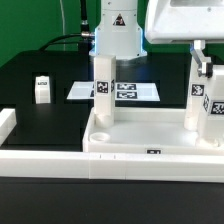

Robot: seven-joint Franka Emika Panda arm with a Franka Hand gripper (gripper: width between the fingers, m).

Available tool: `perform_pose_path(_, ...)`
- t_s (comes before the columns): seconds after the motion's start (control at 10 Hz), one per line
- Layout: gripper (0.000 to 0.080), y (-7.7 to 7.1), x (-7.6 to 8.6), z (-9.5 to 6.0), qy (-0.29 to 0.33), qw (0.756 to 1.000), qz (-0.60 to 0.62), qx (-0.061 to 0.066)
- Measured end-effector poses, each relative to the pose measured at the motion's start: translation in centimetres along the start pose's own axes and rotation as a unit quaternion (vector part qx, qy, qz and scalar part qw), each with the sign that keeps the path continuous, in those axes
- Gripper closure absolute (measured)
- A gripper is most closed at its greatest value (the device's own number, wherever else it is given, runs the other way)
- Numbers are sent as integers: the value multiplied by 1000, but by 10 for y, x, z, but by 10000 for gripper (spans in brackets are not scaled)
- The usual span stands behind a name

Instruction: Assemble desk

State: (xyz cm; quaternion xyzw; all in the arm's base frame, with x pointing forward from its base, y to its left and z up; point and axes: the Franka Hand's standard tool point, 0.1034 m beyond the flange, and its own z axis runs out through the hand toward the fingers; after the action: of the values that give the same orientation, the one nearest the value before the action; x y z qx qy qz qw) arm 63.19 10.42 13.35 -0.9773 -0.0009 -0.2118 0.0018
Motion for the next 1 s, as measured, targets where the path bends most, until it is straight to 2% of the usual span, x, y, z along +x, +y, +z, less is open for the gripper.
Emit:
perform_pose_path(0.3, 501, 0, 0, 0, 3, 1000, 0, 0)
perform_pose_path(0.4, 310, 0, 0, 0, 3, 1000, 0, 0)
perform_pose_path(0.5, 310, 0, 0, 0, 3, 1000, 0, 0)
perform_pose_path(0.6, 185, 0, 0, 0, 3, 1000, 0, 0)
perform_pose_path(0.7, 154, 0, 0, 0, 3, 1000, 0, 0)
perform_pose_path(1.0, 150, 1, 5, -6, 3, 1000, -4, 1)
